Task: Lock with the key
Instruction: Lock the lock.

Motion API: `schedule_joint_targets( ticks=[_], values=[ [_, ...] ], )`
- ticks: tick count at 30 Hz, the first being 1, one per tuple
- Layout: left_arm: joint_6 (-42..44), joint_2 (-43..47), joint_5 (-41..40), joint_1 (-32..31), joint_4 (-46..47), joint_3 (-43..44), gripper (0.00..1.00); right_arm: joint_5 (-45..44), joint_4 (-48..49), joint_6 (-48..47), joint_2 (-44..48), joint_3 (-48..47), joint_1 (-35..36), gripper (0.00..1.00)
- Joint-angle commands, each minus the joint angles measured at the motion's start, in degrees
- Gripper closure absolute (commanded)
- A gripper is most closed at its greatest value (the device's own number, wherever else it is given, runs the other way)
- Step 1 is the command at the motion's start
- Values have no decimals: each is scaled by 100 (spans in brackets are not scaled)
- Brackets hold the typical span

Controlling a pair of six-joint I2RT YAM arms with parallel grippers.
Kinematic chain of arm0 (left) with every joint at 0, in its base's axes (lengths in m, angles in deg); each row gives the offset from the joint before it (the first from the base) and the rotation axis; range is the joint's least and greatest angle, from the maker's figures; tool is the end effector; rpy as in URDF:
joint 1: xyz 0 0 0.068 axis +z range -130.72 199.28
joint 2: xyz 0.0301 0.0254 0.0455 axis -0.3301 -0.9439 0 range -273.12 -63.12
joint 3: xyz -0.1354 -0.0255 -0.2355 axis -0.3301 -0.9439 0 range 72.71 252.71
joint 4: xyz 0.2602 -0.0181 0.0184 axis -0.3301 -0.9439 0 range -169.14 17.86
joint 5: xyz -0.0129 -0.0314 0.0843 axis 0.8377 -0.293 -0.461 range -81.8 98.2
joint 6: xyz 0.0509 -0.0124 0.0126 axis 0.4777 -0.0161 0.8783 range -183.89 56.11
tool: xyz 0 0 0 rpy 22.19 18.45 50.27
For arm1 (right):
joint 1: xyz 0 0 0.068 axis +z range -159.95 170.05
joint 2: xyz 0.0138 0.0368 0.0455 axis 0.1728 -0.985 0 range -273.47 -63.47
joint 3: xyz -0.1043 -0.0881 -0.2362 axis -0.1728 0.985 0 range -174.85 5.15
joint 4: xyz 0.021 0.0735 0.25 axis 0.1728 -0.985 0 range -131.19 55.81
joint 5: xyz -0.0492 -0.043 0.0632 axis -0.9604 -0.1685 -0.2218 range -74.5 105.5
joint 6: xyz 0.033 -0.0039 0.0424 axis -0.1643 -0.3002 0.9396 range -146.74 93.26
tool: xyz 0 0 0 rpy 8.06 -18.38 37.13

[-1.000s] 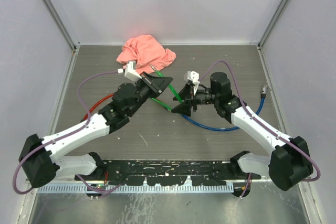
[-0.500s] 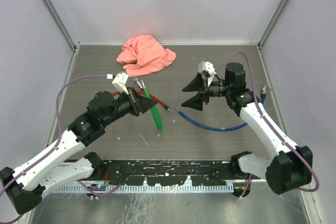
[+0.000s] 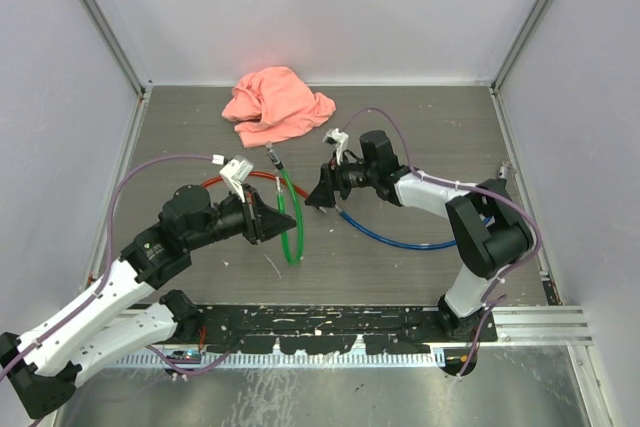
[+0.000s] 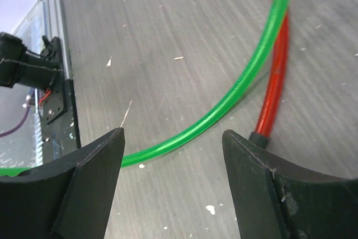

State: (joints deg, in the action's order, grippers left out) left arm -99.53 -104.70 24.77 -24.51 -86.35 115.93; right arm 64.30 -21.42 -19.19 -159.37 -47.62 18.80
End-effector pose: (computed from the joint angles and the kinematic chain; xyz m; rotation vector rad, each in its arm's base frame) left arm 0.1166 -0.1257 0.3323 0.3656 1.9284 -1.2169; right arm 0.2949 0.1924 0.2032 -0.9134 1.9430 1.2665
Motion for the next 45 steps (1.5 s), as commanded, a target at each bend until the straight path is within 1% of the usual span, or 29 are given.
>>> schedule_joint_targets(
  ticks=[1,4,9,15,19,22,24,29,34,36,39,41,45],
  values=[
    [204,148,213,27,93,-12,100,22,586,-74,-57,-539,-76,24],
    [240,181,284,21,103,10,100,162,424,-249,-67,-578,-157,23],
    [331,221,475,27,144,0,100,263,485,-56,-289,-537,-395,23],
    [471,250,608,22,172,-104,100,71,463,26,-616,-675,-414,23],
    [513,313,678,25,272,-171,100,-1,306,70,-894,-963,-411,24],
    [565,379,691,20,271,-216,100,-10,394,230,-1003,-1055,-399,24],
    [557,436,708,21,262,-237,100,-46,561,301,-1012,-986,-340,24],
    [478,686,693,21,246,-364,100,-292,595,352,-1062,-946,-204,24],
    [414,908,569,27,132,-478,100,-632,678,580,-1379,-1112,2,28],
    [380,940,549,21,106,-511,100,-653,602,588,-1606,-1356,173,30],
    [335,899,587,27,25,-493,100,-735,491,547,-1975,-1770,402,31],
    [338,858,632,26,-21,-462,100,-729,579,686,-2216,-1983,457,31],
    [321,836,634,24,-36,-444,100,-637,642,782,-2539,-2301,485,35]
  ],
)
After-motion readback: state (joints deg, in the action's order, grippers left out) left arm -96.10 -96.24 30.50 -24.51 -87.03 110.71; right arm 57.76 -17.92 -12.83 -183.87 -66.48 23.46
